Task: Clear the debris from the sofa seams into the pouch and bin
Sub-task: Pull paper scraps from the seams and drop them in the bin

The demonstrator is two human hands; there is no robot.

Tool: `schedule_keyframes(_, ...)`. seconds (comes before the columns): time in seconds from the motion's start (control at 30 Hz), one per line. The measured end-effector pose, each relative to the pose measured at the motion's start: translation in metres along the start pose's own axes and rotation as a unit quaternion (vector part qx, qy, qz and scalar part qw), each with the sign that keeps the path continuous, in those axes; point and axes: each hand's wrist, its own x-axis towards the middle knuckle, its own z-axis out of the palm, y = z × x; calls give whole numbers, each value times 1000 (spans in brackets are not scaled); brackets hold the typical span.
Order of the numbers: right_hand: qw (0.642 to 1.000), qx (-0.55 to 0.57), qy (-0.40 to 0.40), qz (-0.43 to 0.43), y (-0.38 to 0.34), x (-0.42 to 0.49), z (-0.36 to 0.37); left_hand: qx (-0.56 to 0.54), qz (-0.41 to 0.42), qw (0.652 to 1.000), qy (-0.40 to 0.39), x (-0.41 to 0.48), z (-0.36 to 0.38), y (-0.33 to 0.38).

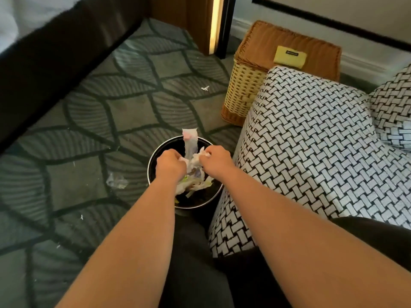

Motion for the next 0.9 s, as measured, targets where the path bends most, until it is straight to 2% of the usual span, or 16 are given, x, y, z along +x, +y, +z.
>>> schedule_keyframes(0.07, 1000, 19, 4, 19, 4, 6, 12, 3, -8, 1000, -15, 6, 3, -4)
schedule_keyframes(0.23, 996, 54, -44, 51, 11, 17, 25, 14, -21, 997, -72, 14, 1, -7)
schedule_keyframes(0.4, 998, 39, 31, 37, 11, 12, 16, 11, -1, 994, -109, 5, -3, -6)
schedule_keyframes(0.6, 996, -10, 65, -53, 0, -11, -4, 22, 70, 991, -115, -21, -14, 6)
schedule_keyframes(0.73, 980, -111, 90, -140, -4, -29, -31, 49, 146, 983, -102, -43, -23, 22)
schedule_keyframes(0.9, 958, -205, 121, -162, 12, -55, -90, 48, 209, 973, -80, -72, -37, 50)
